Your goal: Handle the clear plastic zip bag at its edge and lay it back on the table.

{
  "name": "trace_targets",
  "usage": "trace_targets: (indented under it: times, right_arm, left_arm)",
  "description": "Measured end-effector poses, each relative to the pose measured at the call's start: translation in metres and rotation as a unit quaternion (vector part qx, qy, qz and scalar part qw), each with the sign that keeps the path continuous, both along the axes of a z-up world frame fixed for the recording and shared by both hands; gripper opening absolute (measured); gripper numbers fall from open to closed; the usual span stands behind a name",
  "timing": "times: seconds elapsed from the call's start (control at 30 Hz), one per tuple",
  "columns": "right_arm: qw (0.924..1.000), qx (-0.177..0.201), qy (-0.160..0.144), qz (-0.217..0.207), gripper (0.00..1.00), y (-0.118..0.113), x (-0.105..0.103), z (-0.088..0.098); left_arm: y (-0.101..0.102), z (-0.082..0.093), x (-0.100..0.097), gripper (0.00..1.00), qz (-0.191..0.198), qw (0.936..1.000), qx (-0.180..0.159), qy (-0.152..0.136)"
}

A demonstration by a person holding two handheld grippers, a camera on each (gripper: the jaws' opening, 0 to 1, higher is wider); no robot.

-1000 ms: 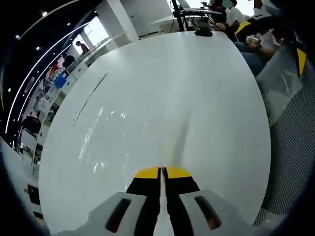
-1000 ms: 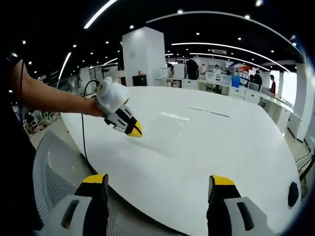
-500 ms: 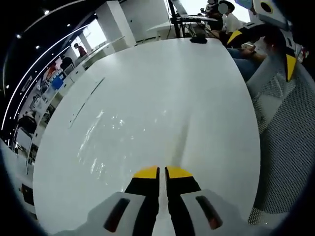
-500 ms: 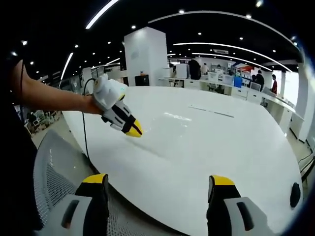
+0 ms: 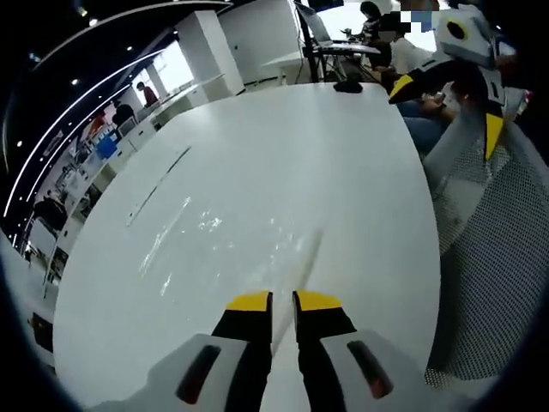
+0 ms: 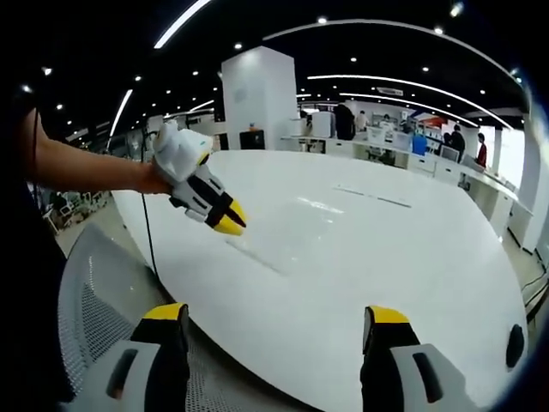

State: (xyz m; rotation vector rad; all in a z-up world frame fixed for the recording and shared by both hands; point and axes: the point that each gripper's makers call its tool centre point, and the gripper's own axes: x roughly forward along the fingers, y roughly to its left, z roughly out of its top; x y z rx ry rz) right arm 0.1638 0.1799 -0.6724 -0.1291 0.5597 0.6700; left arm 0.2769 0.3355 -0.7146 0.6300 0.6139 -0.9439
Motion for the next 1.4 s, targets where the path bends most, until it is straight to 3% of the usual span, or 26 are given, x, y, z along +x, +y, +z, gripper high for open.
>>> trace_targets:
  times: [0.23, 0.43, 1.0, 1.13, 1.4]
  right_arm:
    - [1.0, 0.001, -0.007, 0.004, 0.86, 0.001, 0.002, 0.001]
    - [0.9999, 0.004, -0.013, 0.005, 0.87, 0.004, 0.002, 0.002]
    - [0.9995, 0.004, -0.031, 0.003, 0.93, 0.003, 0.003, 0.0]
    - [0.9994, 0.0, -0.034, 0.006, 0.94, 0.005, 0.002, 0.0]
    - [0.9994, 0.003, -0.036, 0.003, 0.98, 0.003, -0.001, -0.001]
  left_arm:
    - [0.013, 0.023, -0.003, 0.17, 0.035, 0.9982, -0.047, -0.017]
    - [0.03, 0.039, -0.013, 0.23, 0.059, 0.9959, -0.062, -0.028]
    - [0.064, 0.05, -0.06, 0.43, 0.098, 0.9887, -0.11, -0.025]
    - [0.073, 0.054, -0.074, 0.47, 0.112, 0.9854, -0.126, -0.028]
    - [0.09, 0.059, -0.091, 0.59, 0.161, 0.9718, -0.169, -0.032]
